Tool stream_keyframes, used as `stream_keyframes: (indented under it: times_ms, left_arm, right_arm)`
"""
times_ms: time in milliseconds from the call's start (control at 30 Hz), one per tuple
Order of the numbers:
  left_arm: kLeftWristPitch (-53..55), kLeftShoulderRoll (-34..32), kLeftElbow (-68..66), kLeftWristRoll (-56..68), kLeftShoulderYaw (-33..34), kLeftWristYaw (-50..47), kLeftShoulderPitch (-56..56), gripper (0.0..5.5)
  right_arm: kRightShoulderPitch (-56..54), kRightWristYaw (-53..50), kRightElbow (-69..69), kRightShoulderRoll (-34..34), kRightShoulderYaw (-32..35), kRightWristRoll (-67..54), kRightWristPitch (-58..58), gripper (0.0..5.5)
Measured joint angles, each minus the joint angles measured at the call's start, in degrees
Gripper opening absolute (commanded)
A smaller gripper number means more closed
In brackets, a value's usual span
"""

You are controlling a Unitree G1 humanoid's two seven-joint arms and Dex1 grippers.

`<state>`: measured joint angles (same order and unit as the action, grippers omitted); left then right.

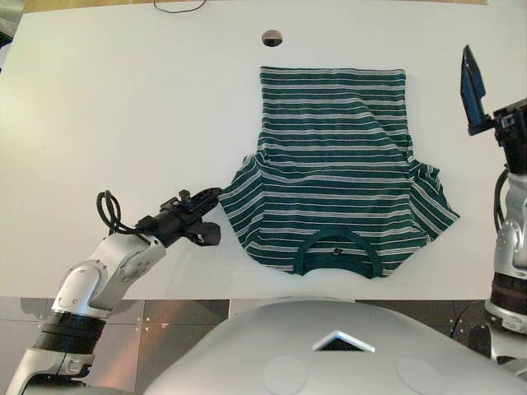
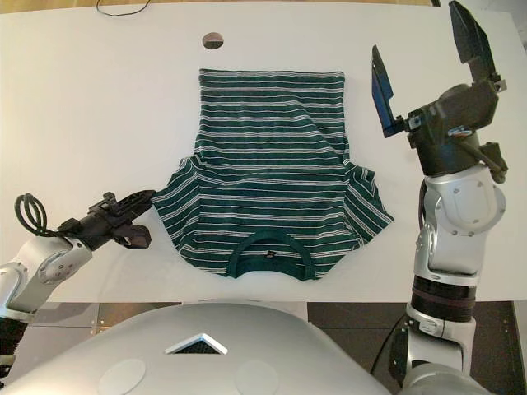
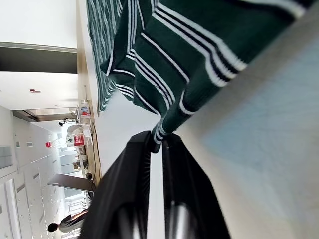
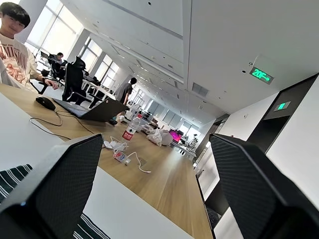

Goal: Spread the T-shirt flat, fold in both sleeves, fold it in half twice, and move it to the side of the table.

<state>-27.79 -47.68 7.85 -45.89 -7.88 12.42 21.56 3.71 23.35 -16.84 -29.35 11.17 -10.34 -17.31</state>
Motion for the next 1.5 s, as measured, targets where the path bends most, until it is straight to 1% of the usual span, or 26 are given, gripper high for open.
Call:
stream_keyframes:
  times_ms: [300,433,600,867,1033,1067,1100,1133,1200,1233,1500]
  left_arm:
    - [0.5,1.4,0.3,0.2,-0.5,-3.3,0.4,0.12]
    - [2.6,5.9,0.5,2.7,1.8,-8.6,2.4,0.12]
    - [-1.1,10.8,2.6,5.6,0.7,-11.8,1.8,0.12]
    - [-5.9,15.8,2.2,5.8,-6.6,-11.8,-2.1,0.12]
    - [-6.4,19.1,-1.9,4.8,-11.3,-11.6,-5.6,0.12]
    - [-6.3,20.0,-3.4,4.5,-12.0,-11.6,-6.9,0.32]
    - [-6.2,21.0,-4.6,4.5,-12.6,-11.6,-8.1,0.35]
    - [-6.2,21.6,-5.2,4.5,-12.8,-11.6,-8.7,0.58]
    - [-6.0,22.7,-7.2,4.2,-14.0,-11.7,-10.5,0.84]
    - [-6.0,22.7,-7.9,3.8,-14.4,-11.7,-10.8,0.95]
    - [-8.9,21.7,-10.0,5.3,-18.8,-10.3,-10.5,2.35]
  right_arm:
    - [1.3,0.4,-0.3,0.0,1.3,-0.1,0.0,3.93]
    - [1.5,0.4,-0.2,0.4,1.3,-0.1,-0.1,3.93]
    - [1.5,0.5,0.6,0.9,1.3,-0.1,-0.1,3.93]
    - [1.5,0.5,1.0,1.3,1.8,-0.1,-0.1,3.93]
    - [1.7,0.4,1.0,1.5,2.5,-0.1,-0.2,3.93]
    - [1.7,0.4,1.0,1.6,2.8,-0.1,-0.3,3.93]
    - [1.9,0.3,1.0,1.6,3.2,-0.1,-0.3,3.93]
    - [1.9,0.2,1.1,1.7,3.4,0.0,-0.3,3.93]
    - [2.0,0.1,1.1,1.8,3.4,0.0,-0.3,3.93]
    - [2.1,0.1,1.0,1.8,3.5,0.0,-0.3,3.93]
    - [2.4,-0.3,0.8,1.4,5.4,0.0,0.0,3.93]
